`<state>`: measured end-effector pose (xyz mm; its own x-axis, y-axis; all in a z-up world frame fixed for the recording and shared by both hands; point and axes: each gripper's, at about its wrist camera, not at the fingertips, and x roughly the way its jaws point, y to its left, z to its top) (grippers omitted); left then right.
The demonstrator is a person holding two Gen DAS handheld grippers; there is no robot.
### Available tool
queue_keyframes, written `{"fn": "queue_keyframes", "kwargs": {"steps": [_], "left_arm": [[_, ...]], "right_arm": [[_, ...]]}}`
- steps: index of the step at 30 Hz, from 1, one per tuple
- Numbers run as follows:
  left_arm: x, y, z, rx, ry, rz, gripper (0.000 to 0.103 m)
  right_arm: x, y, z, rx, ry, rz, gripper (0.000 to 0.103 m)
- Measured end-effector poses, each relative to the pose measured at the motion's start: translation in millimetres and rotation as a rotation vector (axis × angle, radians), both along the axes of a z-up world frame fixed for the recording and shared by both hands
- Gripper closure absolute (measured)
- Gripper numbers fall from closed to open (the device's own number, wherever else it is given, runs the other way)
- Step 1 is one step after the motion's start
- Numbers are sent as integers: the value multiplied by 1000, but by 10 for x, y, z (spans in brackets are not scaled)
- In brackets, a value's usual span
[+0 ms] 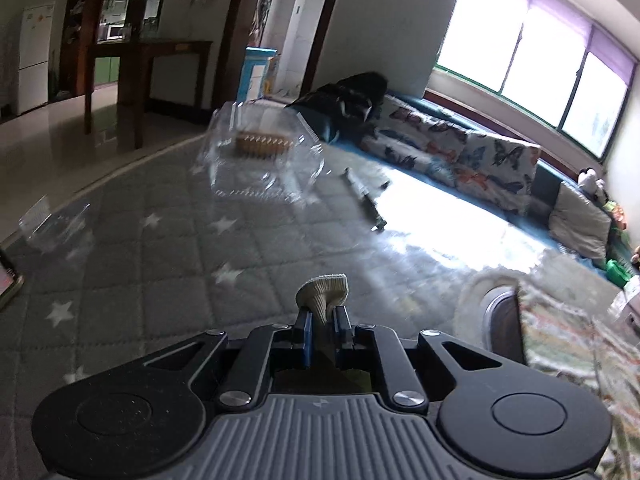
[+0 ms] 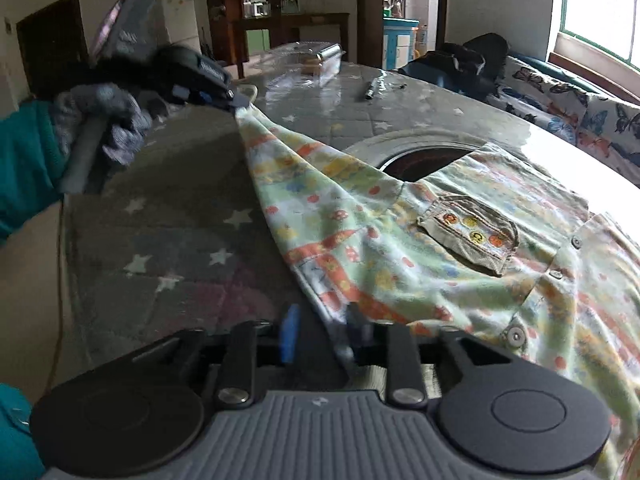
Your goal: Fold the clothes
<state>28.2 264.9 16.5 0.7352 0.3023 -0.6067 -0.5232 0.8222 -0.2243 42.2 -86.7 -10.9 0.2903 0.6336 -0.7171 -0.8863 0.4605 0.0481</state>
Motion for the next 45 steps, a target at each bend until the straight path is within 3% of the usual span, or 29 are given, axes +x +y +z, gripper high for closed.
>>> {"fn": "queue_keyframes", "kwargs": {"steps": [5,8,11,15,19,24,29,37,41,45], "left_arm": [[-6,35,-35,10,37,26,81],[-9,46,-41,25,48,30,80],[6,62,-25,75,67,56,70],[-21,106,-1,100,88,92,70],[-70,26,74,110,73,66,70],[6,-312,156,74,42,-52,65],[148,-783,124,68,40,-195,47],[255,-1413,-74,119,97,-369,35],[152,-1673,-38,119,87,-482,34],[-27,-2021,60,124,48,-663,36]], "right_arm": [[47,-242,185,51,-15,-41,50],[187,-482,260,58,-24,-120,47],[375,-744,207,38,-24,-230,46],[572,-1115,91,12,-17,-368,46],[664,-1434,-2,-4,-15,-470,46],[754,-1695,-106,-17,-2,-565,46],[831,-1894,-81,2,-19,-630,41],[977,-2176,-110,-20,-35,-736,37],[829,-2091,28,-2,-45,-672,37],[633,-1870,179,17,-65,-555,38]]}}
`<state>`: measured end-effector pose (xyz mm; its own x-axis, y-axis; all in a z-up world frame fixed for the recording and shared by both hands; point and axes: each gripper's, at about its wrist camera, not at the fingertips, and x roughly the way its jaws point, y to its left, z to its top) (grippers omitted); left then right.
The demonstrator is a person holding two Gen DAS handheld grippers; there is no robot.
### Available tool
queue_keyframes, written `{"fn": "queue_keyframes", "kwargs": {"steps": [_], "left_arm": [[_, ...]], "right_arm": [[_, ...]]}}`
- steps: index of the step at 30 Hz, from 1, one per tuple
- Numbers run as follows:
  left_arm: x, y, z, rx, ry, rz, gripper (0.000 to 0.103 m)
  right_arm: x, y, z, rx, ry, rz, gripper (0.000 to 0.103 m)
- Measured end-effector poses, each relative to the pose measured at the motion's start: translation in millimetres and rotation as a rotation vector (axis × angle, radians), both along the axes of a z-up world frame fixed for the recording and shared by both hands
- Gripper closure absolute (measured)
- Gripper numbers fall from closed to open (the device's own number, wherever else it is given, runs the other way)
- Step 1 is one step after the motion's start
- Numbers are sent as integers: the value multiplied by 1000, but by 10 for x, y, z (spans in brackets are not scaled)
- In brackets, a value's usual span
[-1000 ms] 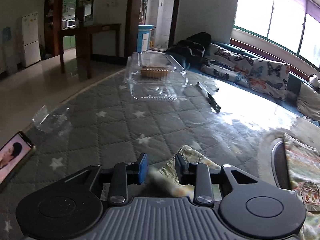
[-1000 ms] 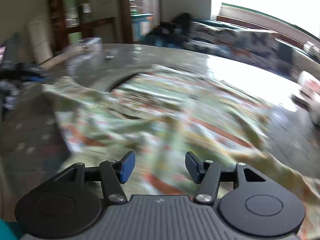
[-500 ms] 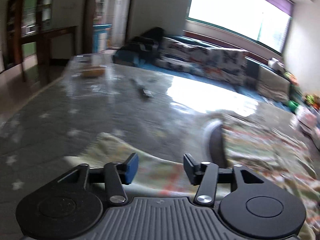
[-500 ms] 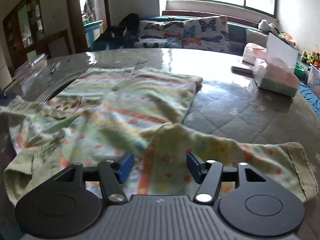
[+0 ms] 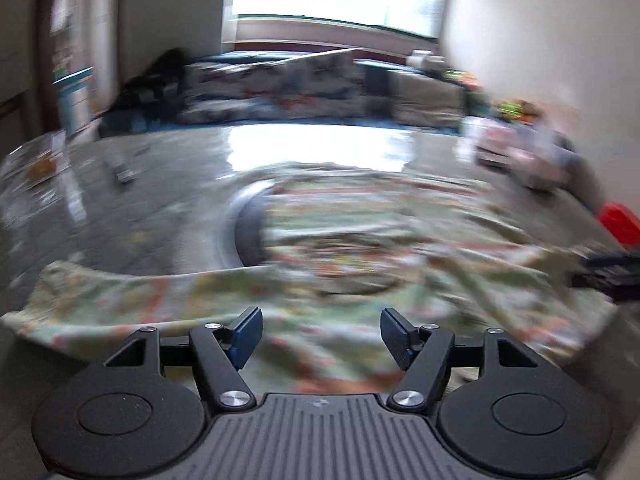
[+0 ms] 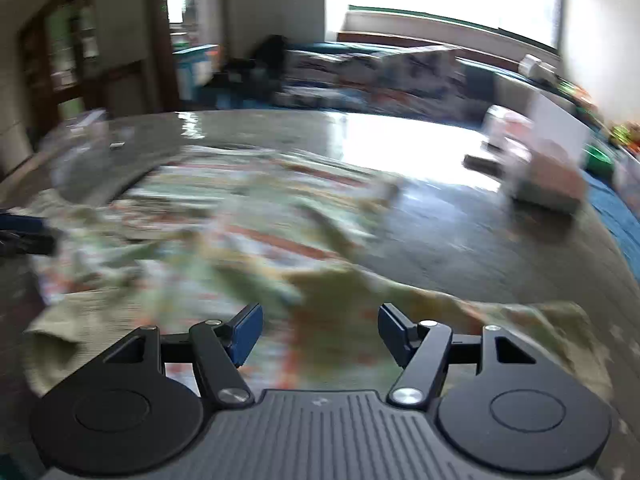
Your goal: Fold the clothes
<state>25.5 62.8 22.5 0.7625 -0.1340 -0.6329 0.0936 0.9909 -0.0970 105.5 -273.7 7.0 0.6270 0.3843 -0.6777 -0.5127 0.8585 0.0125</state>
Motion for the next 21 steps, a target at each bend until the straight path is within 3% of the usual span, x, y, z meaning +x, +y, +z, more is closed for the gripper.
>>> {"fn": "queue_keyframes", "kwargs": {"steps": [5,9,12,16,21], "left_arm": [[-207,-383,70,-12,-30,-233,49],[-311,-605,24,46,-28,-364,59],[-343,-694,-76,106,-16,-414,69],[-347,-763,-235,188,-6,-428,94],[-464,-646,-102,73,-75,-454,97]], "right_arm": [[-244,410,161,3,-38,174,39],[-360,611,229,9,-36,250,46],[-441,737,225,-5,-27,305,48],[-503,861,183,-23,-16,345,59],[-547,933,200,-33,-18,371,71]]}}
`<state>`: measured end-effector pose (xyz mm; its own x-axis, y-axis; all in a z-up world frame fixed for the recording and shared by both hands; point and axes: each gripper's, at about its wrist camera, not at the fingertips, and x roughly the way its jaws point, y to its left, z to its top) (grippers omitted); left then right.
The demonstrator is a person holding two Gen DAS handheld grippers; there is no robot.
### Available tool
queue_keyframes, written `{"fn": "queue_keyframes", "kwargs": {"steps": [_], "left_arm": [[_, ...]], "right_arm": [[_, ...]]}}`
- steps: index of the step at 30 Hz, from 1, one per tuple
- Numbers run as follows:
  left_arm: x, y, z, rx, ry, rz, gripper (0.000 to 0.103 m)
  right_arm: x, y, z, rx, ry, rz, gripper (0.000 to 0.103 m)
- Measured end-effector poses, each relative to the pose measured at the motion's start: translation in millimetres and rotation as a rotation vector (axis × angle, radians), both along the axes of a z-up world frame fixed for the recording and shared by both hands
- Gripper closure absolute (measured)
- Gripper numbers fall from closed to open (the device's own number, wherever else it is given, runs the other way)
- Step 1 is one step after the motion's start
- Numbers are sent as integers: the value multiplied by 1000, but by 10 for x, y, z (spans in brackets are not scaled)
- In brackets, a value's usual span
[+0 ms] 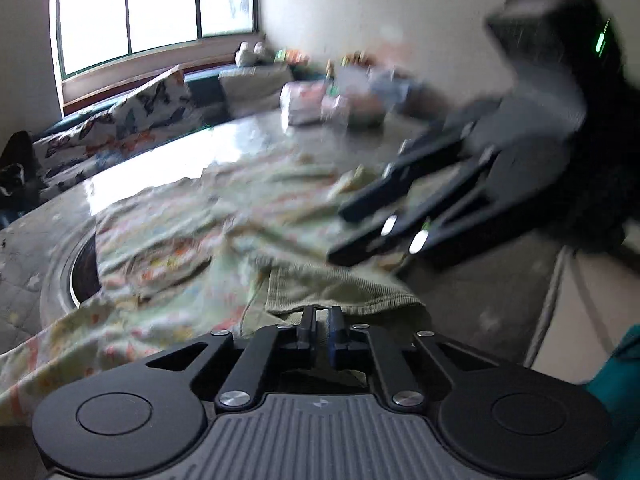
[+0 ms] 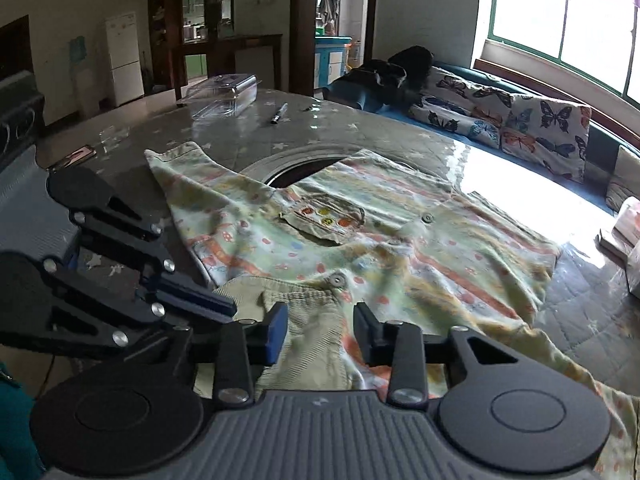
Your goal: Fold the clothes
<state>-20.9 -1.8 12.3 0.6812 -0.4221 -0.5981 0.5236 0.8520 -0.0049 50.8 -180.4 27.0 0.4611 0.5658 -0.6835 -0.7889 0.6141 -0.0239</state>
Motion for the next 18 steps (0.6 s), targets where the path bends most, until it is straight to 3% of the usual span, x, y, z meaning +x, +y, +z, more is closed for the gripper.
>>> {"fn": "queue_keyframes", "kwargs": {"steps": [8,13,18], "left_arm": [[59,46,-255,-11,93,-5,96],[41,75,-279,-24,88,-4,95],[24,59,-296,-25,76,-4,93]], "right_arm": [[51,230,-212,-54,50,56,74],[50,347,-344,-86,69,78,75],[-33,397,-358,-113,24,106,76]]}}
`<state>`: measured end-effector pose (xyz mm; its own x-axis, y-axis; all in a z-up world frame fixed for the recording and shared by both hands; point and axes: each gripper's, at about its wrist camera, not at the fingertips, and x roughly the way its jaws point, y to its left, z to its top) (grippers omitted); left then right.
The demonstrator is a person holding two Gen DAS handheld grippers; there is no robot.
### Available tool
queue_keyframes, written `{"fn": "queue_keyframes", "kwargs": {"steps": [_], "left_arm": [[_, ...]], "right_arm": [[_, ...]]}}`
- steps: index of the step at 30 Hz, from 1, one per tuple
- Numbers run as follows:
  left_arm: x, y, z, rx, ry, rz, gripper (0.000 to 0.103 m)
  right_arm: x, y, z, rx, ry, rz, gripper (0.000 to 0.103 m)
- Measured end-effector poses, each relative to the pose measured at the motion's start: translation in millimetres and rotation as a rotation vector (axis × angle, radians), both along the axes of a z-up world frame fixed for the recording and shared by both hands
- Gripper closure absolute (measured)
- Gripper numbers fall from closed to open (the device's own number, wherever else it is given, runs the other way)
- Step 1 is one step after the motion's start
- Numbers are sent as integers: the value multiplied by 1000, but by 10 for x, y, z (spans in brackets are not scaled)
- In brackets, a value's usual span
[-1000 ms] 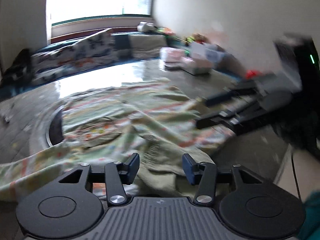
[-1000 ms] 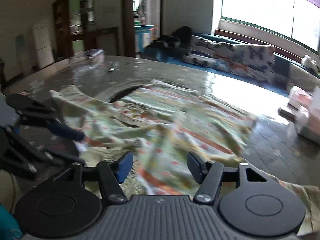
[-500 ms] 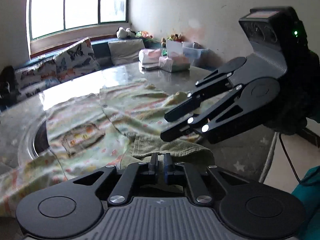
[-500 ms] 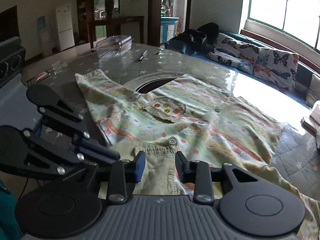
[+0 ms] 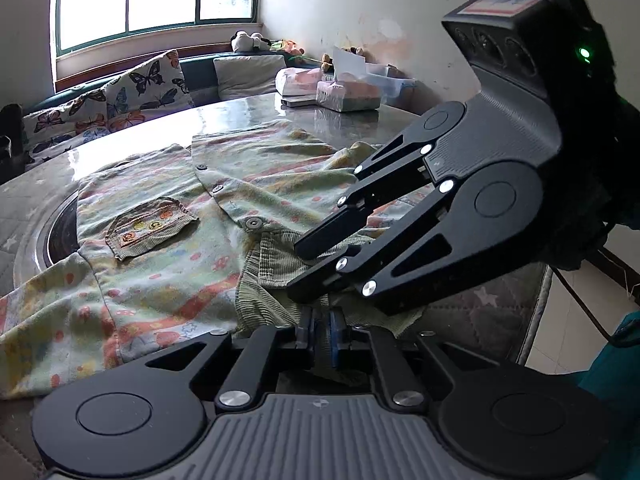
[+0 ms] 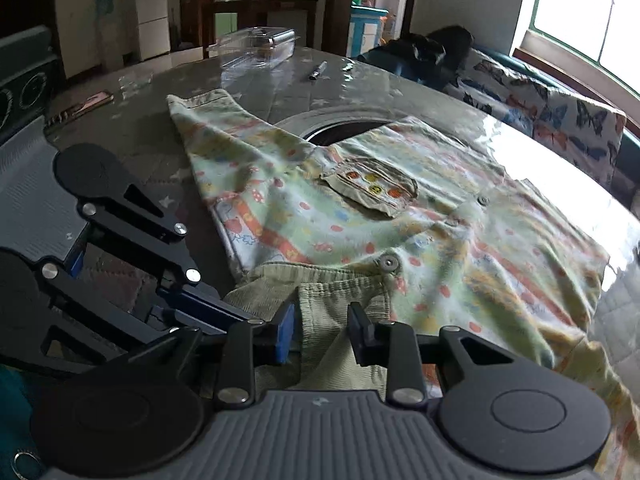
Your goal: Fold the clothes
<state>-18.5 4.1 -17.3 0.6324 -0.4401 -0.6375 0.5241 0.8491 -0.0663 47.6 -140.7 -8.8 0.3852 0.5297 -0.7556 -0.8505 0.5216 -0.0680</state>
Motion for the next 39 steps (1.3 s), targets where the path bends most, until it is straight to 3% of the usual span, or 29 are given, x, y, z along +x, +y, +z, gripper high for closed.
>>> {"fn": "queue_keyframes", "kwargs": {"steps": [5,14,23,28,32,37,39], "left_arm": [[-9,1,-6,-7,-3,7,93],[-15,-5,0,-10,1,9,91],[3,-11,-1,-13,8,10,89],[13,-11,-5,-23,11,4,85],[14,1,34,-25,14,2,82],[15,87,207,-39,-16,11,74],[30,134,318,-56,-43,21,73]], "right_arm": [[-35,53,-31,-16,-14,26,83],[57,-30,-10,33,51,-18,99],[150,-313,275,170,104,-84,102],[92,-265,225,151,121,-43,102],[89,-164,-13,105,135,-22,98],[59,-260,90,134,119,-24,91],[70,-355,155,151,103,-50,74]]}}
